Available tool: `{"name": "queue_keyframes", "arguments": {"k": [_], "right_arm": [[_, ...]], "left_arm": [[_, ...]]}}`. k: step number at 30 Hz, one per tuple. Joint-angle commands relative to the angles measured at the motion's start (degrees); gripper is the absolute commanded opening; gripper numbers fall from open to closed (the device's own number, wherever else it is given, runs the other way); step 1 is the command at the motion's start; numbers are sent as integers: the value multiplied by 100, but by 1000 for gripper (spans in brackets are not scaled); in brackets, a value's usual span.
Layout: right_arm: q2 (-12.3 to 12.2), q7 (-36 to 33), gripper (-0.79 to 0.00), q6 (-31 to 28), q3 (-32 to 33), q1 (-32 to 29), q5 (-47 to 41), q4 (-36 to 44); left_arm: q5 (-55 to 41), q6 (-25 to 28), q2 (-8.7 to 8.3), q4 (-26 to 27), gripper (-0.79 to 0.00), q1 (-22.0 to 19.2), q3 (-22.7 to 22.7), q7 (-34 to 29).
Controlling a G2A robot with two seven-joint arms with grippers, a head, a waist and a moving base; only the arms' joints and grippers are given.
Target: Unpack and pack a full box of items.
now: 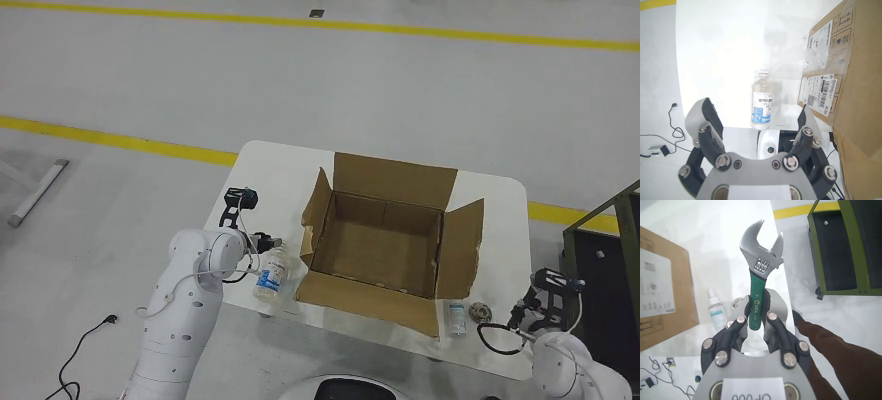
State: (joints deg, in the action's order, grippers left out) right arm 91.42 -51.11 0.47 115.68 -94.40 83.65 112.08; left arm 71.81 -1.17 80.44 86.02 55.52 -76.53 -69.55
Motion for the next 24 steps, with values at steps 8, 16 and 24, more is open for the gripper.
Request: {"name": "queue_keyframes", "arguments": {"k": [8,16,24], "right_arm": [[-77,81,-785,-145,-412,-44,1013,-648],[-142,-113,-785,-178,-465,147,1238,-1094],[-188,-94,-616,-139,-516,334,1160,-1348]], "left_arm": [[0,0,0,0,0,0,0,0],[0,0,0,0,0,0,0,0],[0,0,0,0,0,0,0,0]]}}
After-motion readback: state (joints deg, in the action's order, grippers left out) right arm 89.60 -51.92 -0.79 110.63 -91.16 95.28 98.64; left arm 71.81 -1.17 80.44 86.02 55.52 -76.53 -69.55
